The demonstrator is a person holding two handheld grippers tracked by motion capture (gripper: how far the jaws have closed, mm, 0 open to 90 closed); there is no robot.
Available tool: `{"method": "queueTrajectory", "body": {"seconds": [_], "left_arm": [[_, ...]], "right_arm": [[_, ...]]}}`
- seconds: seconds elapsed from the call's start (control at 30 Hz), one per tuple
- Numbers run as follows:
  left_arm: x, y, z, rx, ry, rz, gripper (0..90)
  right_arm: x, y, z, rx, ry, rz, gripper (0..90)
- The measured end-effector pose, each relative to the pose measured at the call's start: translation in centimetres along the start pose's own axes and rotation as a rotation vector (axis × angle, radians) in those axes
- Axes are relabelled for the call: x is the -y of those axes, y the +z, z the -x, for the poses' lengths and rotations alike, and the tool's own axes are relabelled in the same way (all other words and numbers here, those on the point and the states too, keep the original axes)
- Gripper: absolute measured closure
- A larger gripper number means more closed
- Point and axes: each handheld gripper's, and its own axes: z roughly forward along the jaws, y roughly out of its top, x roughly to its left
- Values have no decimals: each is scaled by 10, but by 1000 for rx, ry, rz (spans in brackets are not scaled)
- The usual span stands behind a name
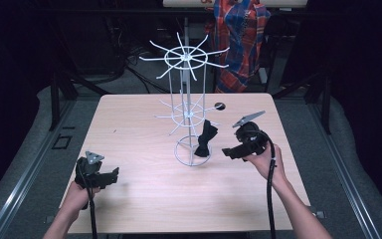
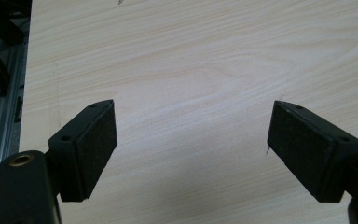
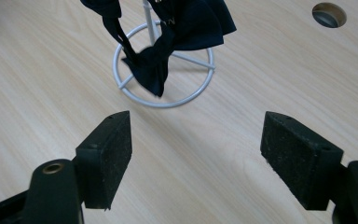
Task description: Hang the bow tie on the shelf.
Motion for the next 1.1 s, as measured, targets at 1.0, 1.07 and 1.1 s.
{"method": "queueTrajectory", "body": {"seconds": [1.0,1.07,1.1], "left_arm": [[-1,2,1,5,-1,-6,161],[-2,3,2,4,1,-4,161],[-2,3,3,5,3,-2,161]], "right_arm": [[73,-2,36,2,53,-240,0],[78,2,40,12,56,-273,0],[80,5,42,-1,65,-277,0]]}}
